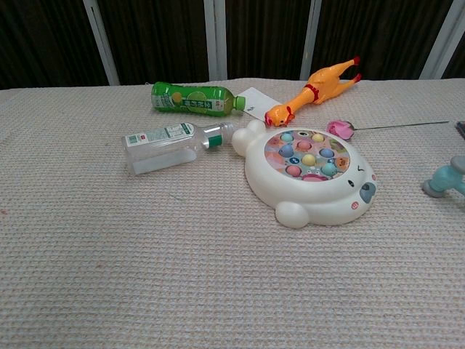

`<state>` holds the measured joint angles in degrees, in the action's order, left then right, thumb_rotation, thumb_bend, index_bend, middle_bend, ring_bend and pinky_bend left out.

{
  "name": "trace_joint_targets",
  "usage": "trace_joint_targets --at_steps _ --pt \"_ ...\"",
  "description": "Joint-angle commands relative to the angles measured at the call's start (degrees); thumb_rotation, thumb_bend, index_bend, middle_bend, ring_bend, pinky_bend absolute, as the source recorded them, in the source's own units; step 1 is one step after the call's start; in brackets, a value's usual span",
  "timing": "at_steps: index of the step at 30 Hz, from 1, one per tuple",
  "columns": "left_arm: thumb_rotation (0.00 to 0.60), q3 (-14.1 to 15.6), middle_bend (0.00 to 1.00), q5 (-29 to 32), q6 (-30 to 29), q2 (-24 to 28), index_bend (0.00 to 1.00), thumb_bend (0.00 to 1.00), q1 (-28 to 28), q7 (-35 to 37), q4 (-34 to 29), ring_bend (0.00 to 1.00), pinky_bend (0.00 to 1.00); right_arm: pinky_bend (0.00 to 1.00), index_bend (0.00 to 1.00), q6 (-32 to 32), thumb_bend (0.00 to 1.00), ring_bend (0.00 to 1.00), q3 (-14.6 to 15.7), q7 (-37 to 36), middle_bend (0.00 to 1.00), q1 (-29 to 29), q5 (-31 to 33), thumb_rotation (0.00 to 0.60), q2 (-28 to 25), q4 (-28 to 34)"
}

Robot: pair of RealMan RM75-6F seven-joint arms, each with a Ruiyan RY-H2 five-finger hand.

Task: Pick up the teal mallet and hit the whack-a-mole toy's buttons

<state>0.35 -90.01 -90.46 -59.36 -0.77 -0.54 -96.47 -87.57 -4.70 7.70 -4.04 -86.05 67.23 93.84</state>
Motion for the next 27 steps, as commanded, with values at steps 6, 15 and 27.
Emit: trace_joint_targets --at_steps 6,15,27 --pt "0.6 0.11 0.0 0.04 0.01 0.13 0.07 0.0 0.28 -1.35 -0.92 0.0 0.0 0.01 0.05 1.12 0.15 0.02 0.07 -1.37 0.0 -0.07 0.98 0.6 0.08 0.83" --pt "0.6 -0.01 0.0 0.02 0.32 -0.51 0.07 0.0 0.17 -2.25 -0.81 0.0 0.0 0.01 0.08 1.89 0.15 0.02 -0.03 -3.11 0.0 -0.14 1.87 0.6 0.62 1.67" --pt "0.6 -0.49 0.0 1.24 0.01 -0.61 0.07 0.0 0.63 -3.22 -1.68 0.0 0.0 0.02 0.13 2.31 0.15 0.04 -0.75 -4.25 0.0 0.02 3.97 0.6 1.37 2.76"
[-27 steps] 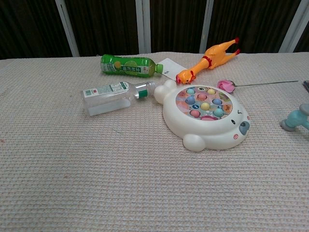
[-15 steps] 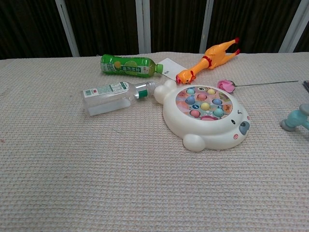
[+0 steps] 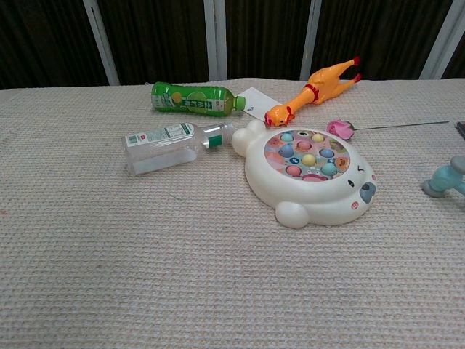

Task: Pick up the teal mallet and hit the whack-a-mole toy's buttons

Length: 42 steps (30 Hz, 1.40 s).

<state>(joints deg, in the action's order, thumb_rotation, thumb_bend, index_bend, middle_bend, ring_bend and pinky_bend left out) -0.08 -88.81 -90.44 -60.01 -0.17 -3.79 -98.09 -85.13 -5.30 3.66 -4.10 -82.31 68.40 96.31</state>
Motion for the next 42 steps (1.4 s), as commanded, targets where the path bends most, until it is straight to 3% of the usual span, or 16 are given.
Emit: trace_joint_targets --at_steps 1,8,11,17,20,26,33,42 --pt "0.6 -0.07 0.0 0.01 -0.09 0.06 0.07 0.0 0.07 0.08 -0.05 0.0 0.0 0.02 0.14 -0.02 0.15 0.04 -0.08 -0.28 0.0 0.13 0.33 0.6 0.2 0.44" --pt "0.6 0.17 0.0 -0.25 -0.02 0.25 0.07 0.0 0.22 -0.1 -0.28 0.0 0.0 0.05 0.23 1.8 0.15 0.07 -0.21 -1.99 0.03 -0.05 2.24 0.6 0.1 3.4" --pt "0.6 0.14 0.0 0.03 0.51 0.01 0.07 0.0 0.04 -0.56 -0.34 0.0 0.0 0.05 0.24 2.95 0.15 0.07 -1.1 0.61 0.04 -0.68 4.71 0.6 -0.4 5.97" --pt "0.6 -0.11 0.0 0.71 1.34 -0.1 0.07 0.0 -0.3 -1.1 -0.47 0.0 0.0 0.05 0.25 9.66 0.15 0.11 -5.51 9.93 0.11 -4.75 19.86 0.6 -2.06 15.38" --pt "0.6 -0.14 0.0 0.83 1.41 -0.09 0.07 0.0 -0.3 -1.04 -0.44 0.0 0.0 0.05 0.27 10.58 0.15 0.12 -7.17 15.89 0.13 -6.99 26.02 0.6 -2.65 17.24" --pt "0.6 -0.33 0.0 1.33 2.09 -0.21 0.07 0.0 -0.61 -1.05 -0.35 0.0 0.0 0.05 0.29 6.85 0.15 0.12 -12.36 31.49 0.14 -13.83 42.99 0.6 -0.96 21.2" --pt "0.6 -0.45 0.0 1.64 2.44 -0.44 0.07 0.0 -0.78 -1.68 -0.41 0.0 0.0 0.05 0.29 0.14 0.15 0.12 -15.98 44.11 0.13 -21.19 56.98 0.6 1.93 23.4" --pt "0.6 -0.4 0.0 2.01 3.07 -0.54 0.07 0.0 -0.96 -2.27 -0.67 0.0 0.0 0.05 0.29 -5.52 0.15 0.12 -19.07 51.79 0.13 -27.92 66.59 0.6 6.19 22.36"
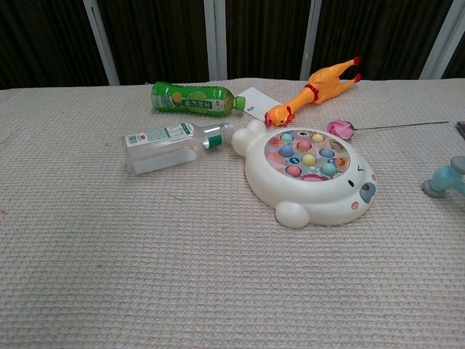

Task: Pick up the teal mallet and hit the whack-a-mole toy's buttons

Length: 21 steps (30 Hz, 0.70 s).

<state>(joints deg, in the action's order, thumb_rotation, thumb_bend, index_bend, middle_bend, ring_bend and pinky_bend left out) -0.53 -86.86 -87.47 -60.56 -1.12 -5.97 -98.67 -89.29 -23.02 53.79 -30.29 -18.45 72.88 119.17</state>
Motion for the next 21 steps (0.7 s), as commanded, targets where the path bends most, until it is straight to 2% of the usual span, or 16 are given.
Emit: trace_joint_targets --at_steps 1,7,21 --pt "0.6 0.05 0.0 0.11 0.14 0.05 0.07 0.0 -0.02 -0.13 -0.15 0.0 0.0 0.05 0.29 -1.77 0.15 0.12 -1.81 1.95 0.13 -2.27 3.93 0.6 2.29 -0.94" --pt "0.6 -0.26 0.0 0.3 -0.31 0.11 0.07 0.0 0.08 0.25 -0.04 0.0 0.0 0.05 0.32 -3.62 0.15 0.12 -2.87 1.98 0.13 -4.11 8.15 0.6 5.35 -4.32" --pt "0.6 -0.13 0.0 0.41 0.51 -0.27 0.07 0.0 -0.28 -0.6 -0.27 0.0 0.0 0.05 0.35 -4.06 0.16 0.12 -1.53 -2.21 0.13 -3.68 8.47 0.6 8.85 -9.29"
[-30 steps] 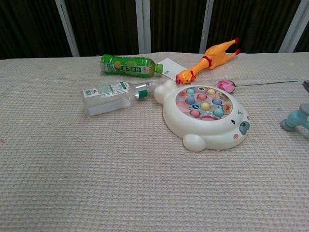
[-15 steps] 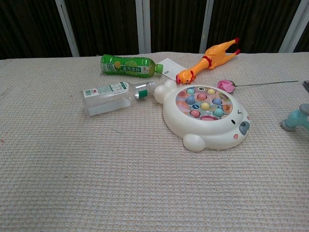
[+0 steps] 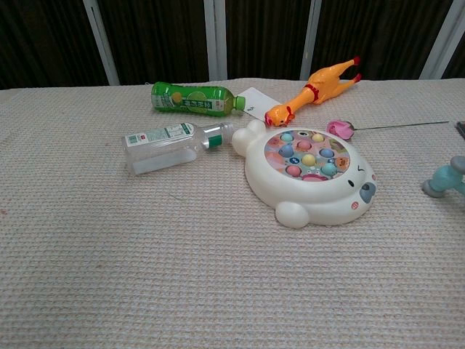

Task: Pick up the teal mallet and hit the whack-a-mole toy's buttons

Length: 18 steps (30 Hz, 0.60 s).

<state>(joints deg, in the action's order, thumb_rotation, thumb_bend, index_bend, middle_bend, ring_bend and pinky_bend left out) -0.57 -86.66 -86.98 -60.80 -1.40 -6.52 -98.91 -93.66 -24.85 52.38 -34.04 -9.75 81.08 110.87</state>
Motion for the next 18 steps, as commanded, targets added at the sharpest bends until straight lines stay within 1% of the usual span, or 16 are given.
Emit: trace_joint_targets --at_steps 1,9,18 --pt "0.6 -0.11 0.0 0.29 0.05 -0.04 0.07 0.0 0.0 -0.1 -0.05 0.0 0.0 0.05 0.35 0.46 0.16 0.12 0.39 -1.1 0.13 0.13 -0.37 0.6 0.78 -1.23" --pt "0.6 -0.09 0.0 0.32 0.03 0.0 0.07 0.0 0.01 -0.28 -0.2 0.0 0.0 0.05 0.36 0.53 0.15 0.12 1.43 -2.58 0.13 0.14 -1.91 0.6 2.68 -3.66" --pt "0.6 -0.13 0.0 0.5 0.41 -0.05 0.07 0.0 -0.2 -0.41 -0.18 0.0 0.0 0.05 0.36 0.51 0.15 0.12 1.35 -2.96 0.13 -0.57 -1.97 0.6 5.52 -6.09"
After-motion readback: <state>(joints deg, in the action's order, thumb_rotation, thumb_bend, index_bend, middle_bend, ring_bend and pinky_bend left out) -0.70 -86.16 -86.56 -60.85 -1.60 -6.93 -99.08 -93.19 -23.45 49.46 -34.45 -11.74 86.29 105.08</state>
